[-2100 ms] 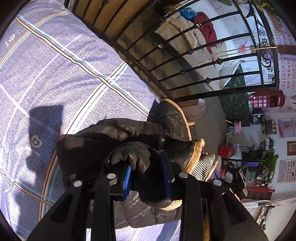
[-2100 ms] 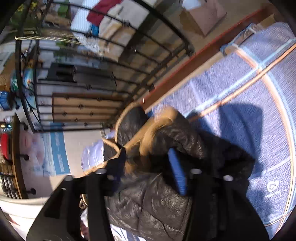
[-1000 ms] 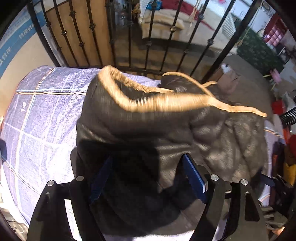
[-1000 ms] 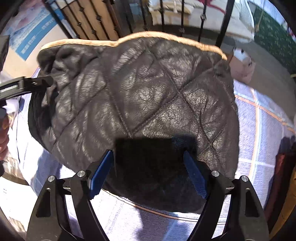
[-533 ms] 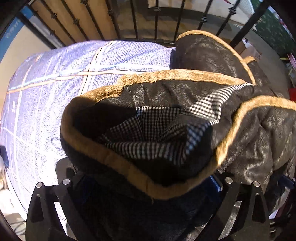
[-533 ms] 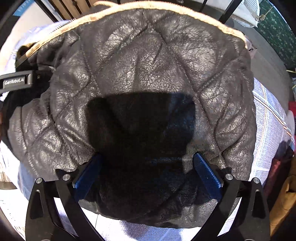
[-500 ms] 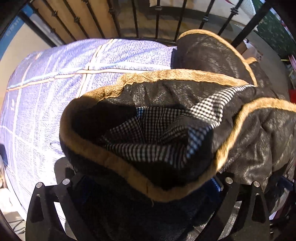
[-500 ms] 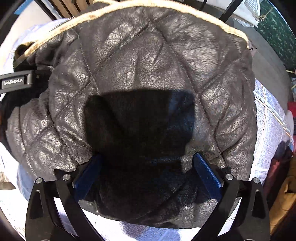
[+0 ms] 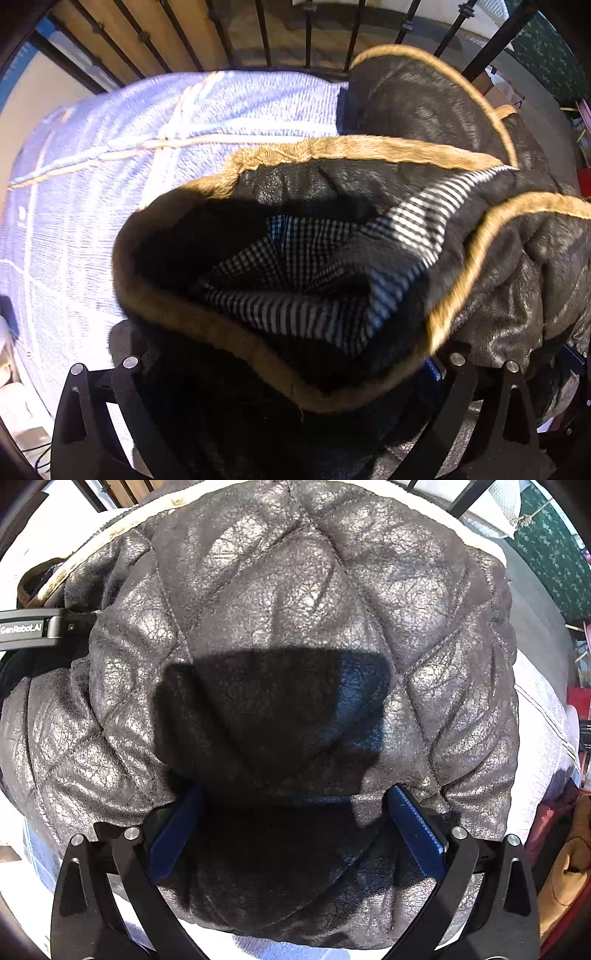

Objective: Fold large clothes

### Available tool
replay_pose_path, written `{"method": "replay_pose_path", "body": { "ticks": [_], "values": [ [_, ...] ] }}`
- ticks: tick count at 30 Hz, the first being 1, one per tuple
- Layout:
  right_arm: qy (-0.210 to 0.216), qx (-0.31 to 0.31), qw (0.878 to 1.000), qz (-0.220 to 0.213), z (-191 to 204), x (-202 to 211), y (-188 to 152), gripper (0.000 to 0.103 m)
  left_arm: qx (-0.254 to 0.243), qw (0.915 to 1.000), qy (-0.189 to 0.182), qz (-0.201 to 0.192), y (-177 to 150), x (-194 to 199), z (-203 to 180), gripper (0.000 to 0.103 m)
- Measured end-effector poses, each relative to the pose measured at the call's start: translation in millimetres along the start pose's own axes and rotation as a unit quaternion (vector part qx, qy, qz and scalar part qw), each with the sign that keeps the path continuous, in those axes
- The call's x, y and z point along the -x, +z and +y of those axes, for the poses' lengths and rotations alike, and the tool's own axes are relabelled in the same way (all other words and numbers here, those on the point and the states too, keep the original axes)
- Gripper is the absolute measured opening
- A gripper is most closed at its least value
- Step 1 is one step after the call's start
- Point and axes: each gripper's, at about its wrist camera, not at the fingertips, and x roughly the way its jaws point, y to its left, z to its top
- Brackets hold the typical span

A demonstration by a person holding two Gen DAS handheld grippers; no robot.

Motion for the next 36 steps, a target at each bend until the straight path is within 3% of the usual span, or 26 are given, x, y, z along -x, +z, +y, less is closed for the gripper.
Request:
{"method": "replay_pose_path", "body": {
  "ticks": [3,7,11,13,19,24,27,32,36],
  "values": [
    [0.003,0.001,0.999,-0.032,3,15,-24,0.099,-0.013,0.9985,0.014,-0.051,-18,32,-5,0.097],
    [0.029,-0.011,0.997,-0.071,-7,38,-48,0.098,-0.012,0.9926,-0.020,-0.119,-63,82,4,0.097],
    [0.049,-0.056,0.984,-0.164,-31,86,-86,0.098,0.024,0.9903,-0.044,-0.129,-105,100,36,0.097],
    [0.048,-0.075,0.979,-0.181,-47,96,-100,0.098,0.058,0.9893,-0.056,-0.121,-119,97,50,0.097],
    [0.134,-0.207,0.957,-0.156,-131,78,-134,0.098,0.120,0.9842,-0.088,-0.095,-139,88,94,0.097],
    [0.253,-0.290,0.915,-0.125,-177,54,-146,0.098,0.137,0.9799,-0.124,-0.075,-132,68,110,0.098],
    [0.294,-0.311,0.897,-0.108,-194,33,-142,0.098,0.160,0.9718,-0.162,-0.062,-126,54,117,0.098],
    [0.333,-0.332,0.880,-0.066,-204,5,-144,0.098,0.155,0.9661,-0.197,-0.063,-128,37,126,0.098],
    [0.368,-0.337,0.865,-0.052,-204,-15,-144,0.098,0.178,0.9501,-0.252,-0.046,-122,19,139,0.098]
  ]
}}
